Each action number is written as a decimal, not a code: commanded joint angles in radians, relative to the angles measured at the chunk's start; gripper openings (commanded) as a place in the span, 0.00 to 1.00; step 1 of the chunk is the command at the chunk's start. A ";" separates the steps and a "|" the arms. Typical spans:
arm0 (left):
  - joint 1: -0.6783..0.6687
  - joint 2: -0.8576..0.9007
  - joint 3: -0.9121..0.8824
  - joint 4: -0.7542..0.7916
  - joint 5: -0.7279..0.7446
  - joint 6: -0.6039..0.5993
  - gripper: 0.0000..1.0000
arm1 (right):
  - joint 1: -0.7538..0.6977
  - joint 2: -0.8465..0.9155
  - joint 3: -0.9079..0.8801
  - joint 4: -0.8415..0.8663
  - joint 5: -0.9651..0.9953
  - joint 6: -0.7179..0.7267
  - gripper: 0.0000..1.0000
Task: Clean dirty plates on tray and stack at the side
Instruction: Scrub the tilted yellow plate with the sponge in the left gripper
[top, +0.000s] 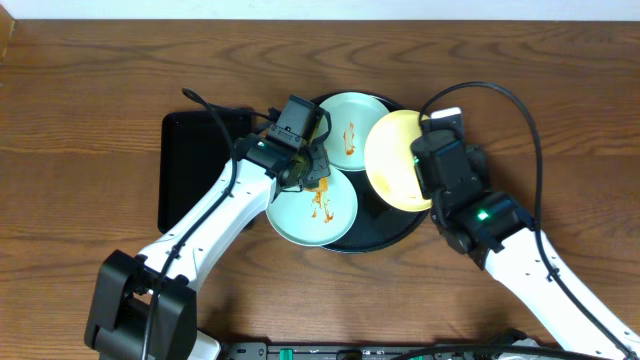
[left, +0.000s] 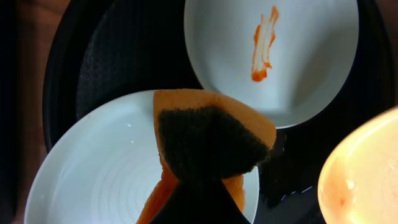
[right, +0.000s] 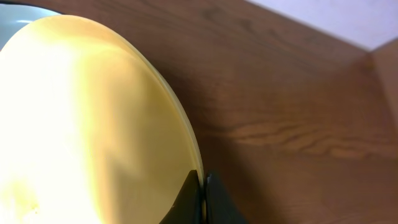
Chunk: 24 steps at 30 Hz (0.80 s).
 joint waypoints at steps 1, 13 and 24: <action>0.004 -0.016 -0.003 -0.012 0.014 0.013 0.07 | 0.029 0.006 0.003 -0.008 0.126 -0.057 0.01; 0.004 -0.016 -0.003 -0.023 0.026 0.013 0.07 | 0.076 0.014 0.003 0.026 0.219 0.045 0.01; 0.002 -0.016 -0.003 0.060 0.216 0.006 0.07 | -0.043 0.079 -0.016 -0.244 -0.112 0.494 0.01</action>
